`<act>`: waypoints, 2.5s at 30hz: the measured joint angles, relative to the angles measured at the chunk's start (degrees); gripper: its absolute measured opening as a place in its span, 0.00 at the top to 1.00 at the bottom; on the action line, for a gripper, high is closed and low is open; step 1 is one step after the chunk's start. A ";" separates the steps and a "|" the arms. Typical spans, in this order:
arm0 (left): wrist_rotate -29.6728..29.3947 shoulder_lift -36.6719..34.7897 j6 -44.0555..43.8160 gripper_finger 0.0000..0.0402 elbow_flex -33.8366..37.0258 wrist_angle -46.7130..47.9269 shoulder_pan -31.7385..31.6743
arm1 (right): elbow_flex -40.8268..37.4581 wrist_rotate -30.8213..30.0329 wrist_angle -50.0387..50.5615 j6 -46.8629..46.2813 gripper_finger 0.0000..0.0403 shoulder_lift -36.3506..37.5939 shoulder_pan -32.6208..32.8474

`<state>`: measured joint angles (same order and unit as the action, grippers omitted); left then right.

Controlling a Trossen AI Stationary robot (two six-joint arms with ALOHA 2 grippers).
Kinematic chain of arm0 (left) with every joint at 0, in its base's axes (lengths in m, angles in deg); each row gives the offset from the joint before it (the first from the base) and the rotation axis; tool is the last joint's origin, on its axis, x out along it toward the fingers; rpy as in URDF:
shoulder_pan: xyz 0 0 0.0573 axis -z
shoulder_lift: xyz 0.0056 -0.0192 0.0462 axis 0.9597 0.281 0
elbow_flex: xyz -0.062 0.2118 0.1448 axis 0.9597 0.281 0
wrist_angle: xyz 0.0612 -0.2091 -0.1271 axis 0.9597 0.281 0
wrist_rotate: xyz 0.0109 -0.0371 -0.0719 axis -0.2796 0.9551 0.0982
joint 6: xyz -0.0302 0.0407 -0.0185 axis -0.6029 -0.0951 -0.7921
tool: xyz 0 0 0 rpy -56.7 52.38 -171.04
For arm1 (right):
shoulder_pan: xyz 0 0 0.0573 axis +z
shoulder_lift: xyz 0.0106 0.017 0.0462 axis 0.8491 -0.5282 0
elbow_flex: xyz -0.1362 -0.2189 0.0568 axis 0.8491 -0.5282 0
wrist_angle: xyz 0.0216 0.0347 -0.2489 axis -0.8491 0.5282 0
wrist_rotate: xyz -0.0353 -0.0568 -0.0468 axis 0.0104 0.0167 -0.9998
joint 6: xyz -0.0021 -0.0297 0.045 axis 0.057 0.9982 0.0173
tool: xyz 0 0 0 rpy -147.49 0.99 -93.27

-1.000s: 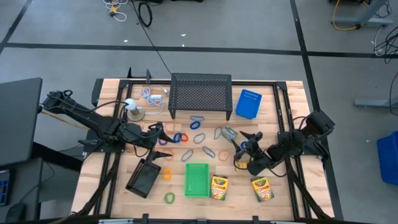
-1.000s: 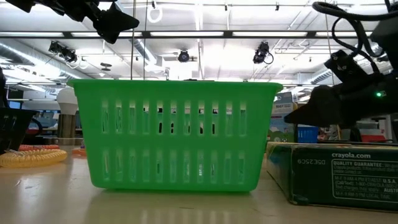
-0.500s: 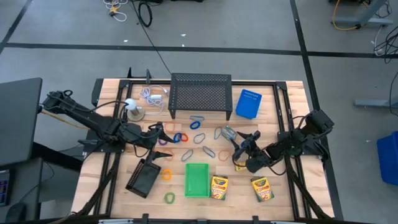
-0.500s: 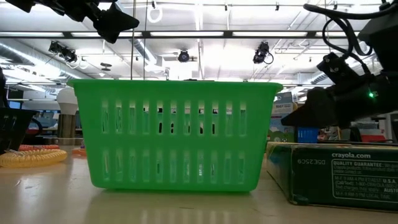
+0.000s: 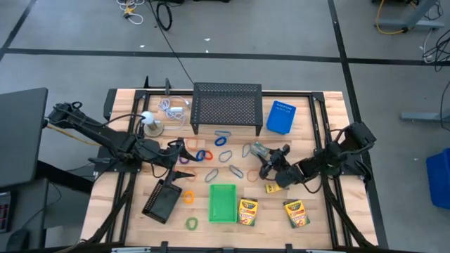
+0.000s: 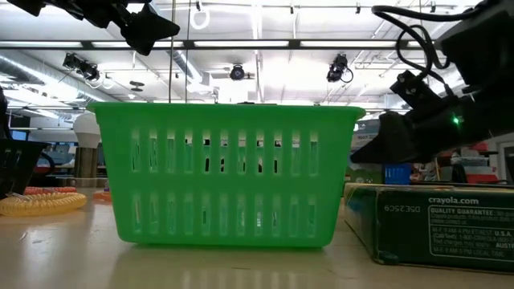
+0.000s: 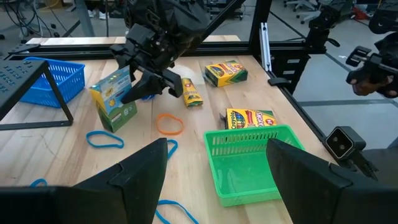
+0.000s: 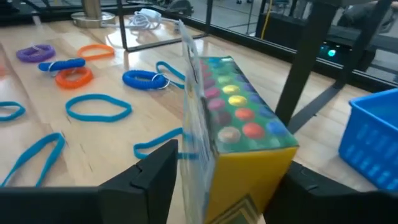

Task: Pick & Place Office Desk Supplies
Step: Put the crayon box into the green bin

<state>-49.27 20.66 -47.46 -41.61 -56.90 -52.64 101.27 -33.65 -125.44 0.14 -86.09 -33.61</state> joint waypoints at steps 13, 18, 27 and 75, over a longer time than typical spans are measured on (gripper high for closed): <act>0.00 0.00 -0.02 0.30 0.00 0.00 0.00 | 0.00 2.49 -0.52 1.27 0.76 0.00 -0.33; -1.25 0.00 0.36 0.30 0.00 -0.02 0.00 | 0.00 2.67 -0.78 1.73 0.76 0.00 -0.33; -6.42 -0.02 0.64 0.30 0.00 -0.12 0.00 | 0.00 2.76 -5.96 7.52 0.76 0.00 -0.22; -24.86 -23.39 4.73 0.30 0.02 16.41 4.43 | 20.29 37.00 -15.25 33.60 0.76 -0.01 1.66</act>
<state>-74.13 -2.73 -42.73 -41.59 -40.50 -48.21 121.56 3.35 -140.69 33.73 -86.11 -31.95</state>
